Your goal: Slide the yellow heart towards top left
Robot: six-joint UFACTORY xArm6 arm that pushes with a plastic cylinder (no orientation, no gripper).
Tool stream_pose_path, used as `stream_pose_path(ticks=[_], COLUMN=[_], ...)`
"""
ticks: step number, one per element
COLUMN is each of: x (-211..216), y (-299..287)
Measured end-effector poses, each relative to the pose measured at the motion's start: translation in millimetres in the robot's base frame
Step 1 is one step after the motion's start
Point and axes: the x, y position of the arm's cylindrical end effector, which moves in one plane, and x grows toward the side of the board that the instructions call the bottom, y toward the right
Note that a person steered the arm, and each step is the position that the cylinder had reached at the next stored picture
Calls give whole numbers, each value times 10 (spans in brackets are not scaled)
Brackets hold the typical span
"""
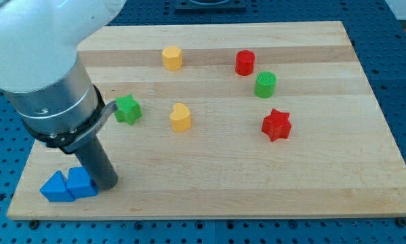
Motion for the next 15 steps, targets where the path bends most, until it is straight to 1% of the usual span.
stream_pose_path(ticks=[2,3,4,6,7,9,11,14,15], x=[0,-135,-381,-506,-589,-810,-1155,-1895,-1997], y=[-50,140,284,528,812,923,1419,1571,1550])
